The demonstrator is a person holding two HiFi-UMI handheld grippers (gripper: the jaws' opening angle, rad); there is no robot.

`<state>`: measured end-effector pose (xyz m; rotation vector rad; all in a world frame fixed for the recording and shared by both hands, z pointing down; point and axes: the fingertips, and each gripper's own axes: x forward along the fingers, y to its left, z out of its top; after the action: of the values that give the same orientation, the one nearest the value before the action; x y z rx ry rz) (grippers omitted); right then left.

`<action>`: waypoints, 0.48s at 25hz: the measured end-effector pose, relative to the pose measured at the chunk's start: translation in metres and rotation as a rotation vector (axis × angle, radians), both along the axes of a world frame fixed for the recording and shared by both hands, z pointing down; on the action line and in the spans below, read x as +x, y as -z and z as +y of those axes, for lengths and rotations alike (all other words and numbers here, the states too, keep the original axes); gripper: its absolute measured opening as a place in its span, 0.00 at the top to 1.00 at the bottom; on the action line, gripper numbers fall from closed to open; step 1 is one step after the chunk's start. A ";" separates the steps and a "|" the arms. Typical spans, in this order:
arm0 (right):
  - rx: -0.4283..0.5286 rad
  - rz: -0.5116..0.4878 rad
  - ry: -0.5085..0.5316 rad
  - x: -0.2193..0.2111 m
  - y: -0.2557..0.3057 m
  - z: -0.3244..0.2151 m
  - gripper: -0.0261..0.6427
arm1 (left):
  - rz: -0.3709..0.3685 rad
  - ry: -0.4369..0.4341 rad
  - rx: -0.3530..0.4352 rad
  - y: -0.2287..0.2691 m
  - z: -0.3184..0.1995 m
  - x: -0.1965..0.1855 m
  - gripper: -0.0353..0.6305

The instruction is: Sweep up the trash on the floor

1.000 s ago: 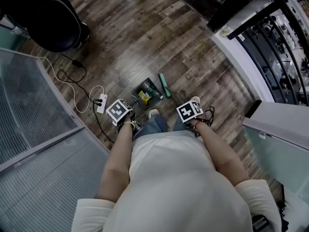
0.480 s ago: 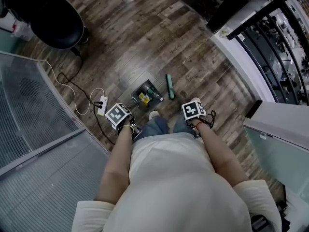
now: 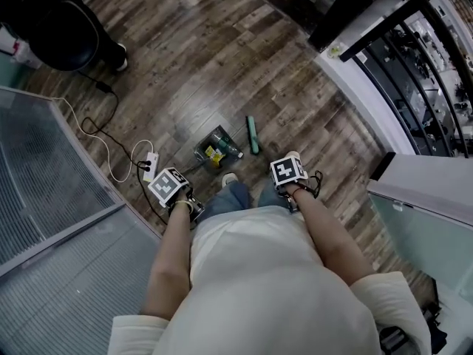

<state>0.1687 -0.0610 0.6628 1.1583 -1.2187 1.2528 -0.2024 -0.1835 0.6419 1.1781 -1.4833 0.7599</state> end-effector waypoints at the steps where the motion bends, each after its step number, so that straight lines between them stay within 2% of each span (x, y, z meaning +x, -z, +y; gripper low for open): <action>1: 0.003 -0.001 -0.001 -0.001 -0.001 -0.001 0.81 | 0.001 0.001 0.002 0.000 0.000 -0.002 0.81; 12: 0.002 -0.001 -0.011 0.002 -0.002 0.002 0.81 | 0.002 -0.003 0.003 -0.003 0.002 -0.001 0.81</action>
<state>0.1710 -0.0594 0.6644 1.1672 -1.2161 1.2610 -0.2033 -0.1812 0.6450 1.1836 -1.4820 0.7581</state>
